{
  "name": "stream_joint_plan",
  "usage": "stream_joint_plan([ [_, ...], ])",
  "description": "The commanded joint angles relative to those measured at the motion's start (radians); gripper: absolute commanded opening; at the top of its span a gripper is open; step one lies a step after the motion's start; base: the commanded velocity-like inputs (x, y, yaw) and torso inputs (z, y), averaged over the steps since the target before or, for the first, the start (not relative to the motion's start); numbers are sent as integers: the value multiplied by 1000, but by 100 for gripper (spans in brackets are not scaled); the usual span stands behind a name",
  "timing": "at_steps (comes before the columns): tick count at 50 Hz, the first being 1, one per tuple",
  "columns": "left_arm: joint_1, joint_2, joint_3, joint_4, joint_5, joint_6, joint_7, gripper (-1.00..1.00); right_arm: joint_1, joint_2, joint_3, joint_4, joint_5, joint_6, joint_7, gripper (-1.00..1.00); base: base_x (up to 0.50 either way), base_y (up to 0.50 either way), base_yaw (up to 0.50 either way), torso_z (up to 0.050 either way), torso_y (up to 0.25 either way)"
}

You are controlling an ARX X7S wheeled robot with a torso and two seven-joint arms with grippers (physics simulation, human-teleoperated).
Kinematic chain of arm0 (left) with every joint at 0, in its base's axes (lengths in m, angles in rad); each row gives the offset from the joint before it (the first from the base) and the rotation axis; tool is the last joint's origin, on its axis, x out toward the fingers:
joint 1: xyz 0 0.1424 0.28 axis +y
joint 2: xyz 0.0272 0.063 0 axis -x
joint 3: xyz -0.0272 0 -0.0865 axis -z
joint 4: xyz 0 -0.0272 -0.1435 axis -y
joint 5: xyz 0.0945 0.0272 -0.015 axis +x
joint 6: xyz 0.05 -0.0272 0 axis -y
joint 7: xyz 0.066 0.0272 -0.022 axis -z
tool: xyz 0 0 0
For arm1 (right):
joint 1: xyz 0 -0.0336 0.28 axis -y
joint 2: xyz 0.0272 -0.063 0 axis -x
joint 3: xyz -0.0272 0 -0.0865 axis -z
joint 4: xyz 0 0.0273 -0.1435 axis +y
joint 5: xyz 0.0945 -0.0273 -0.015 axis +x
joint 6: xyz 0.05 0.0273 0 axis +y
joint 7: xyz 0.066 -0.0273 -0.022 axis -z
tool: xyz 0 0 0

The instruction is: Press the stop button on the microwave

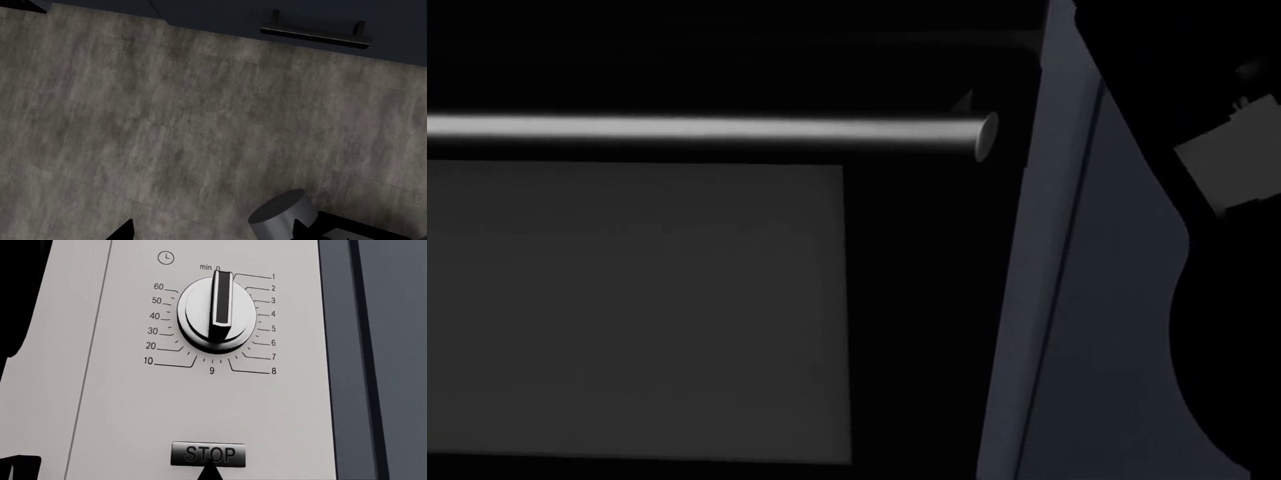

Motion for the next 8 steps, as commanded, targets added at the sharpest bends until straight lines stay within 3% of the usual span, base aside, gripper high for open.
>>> stream_joint_plan([
  [1,0,0,0,0,0,0,0,100,-48,-74,-132,273,118,-153,-220,-100,50,20,35,13,0],
  [8,0,0,0,0,0,0,0,100,-35,-74,-177,288,160,-166,-229,-100,50,20,36,14,0],
])
